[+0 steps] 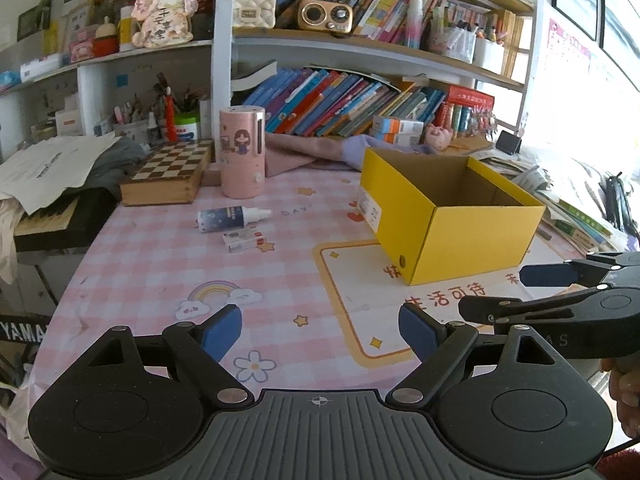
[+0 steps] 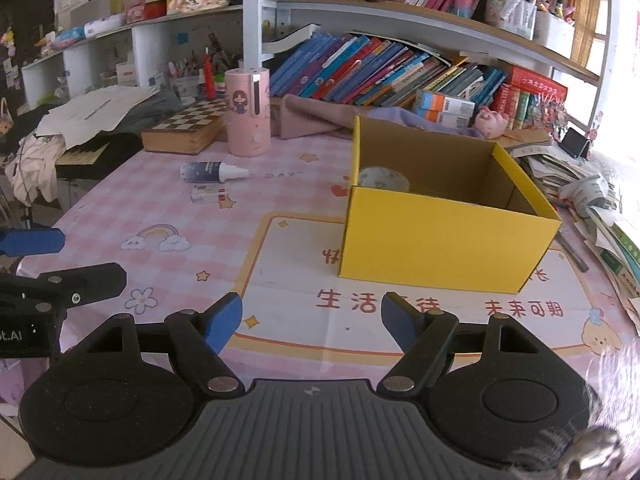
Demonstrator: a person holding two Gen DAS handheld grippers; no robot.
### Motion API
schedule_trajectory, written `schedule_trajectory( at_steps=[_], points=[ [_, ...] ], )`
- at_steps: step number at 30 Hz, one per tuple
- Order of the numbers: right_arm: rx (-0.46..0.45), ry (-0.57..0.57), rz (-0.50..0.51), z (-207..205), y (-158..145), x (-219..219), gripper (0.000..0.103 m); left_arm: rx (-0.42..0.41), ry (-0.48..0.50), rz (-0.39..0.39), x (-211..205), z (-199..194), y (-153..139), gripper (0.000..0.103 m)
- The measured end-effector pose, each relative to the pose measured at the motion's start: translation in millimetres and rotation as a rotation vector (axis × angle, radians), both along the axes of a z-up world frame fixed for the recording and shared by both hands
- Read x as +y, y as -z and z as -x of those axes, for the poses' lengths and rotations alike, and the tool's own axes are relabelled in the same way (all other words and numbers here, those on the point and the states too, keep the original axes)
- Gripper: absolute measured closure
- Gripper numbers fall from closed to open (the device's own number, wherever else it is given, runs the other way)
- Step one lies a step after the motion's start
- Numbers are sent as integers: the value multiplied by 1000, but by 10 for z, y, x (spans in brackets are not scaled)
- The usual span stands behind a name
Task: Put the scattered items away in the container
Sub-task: 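Move the left tool to the white card box while the right tool approaches the navy spray bottle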
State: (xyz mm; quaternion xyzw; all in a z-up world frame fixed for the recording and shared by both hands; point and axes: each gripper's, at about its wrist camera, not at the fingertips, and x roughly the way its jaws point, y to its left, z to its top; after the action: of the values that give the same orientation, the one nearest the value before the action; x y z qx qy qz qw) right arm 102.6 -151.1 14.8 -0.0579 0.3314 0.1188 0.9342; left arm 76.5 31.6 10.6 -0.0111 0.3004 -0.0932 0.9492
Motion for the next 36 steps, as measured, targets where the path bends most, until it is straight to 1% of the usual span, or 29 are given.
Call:
schedule_trajectory(
  at_steps=[7, 13, 17, 29, 36],
  points=[
    [8, -27, -5, -94, 30, 39, 27, 8, -9, -6, 6, -69, 21, 15],
    [9, -58, -10, -234, 53, 89, 28, 16, -18, -15, 28, -225, 48, 15],
    [-2, -78, -2, -353, 54, 129, 29, 19, -30, -15, 52, -364, 61, 15],
    [-36, -156, 8, -823, 24, 292, 30, 21, -106, -10, 167, -757, 95, 15],
    [-44, -198, -2, -1143, 12, 385, 30, 21, -144, -22, 240, -1023, 101, 15]
  ],
)
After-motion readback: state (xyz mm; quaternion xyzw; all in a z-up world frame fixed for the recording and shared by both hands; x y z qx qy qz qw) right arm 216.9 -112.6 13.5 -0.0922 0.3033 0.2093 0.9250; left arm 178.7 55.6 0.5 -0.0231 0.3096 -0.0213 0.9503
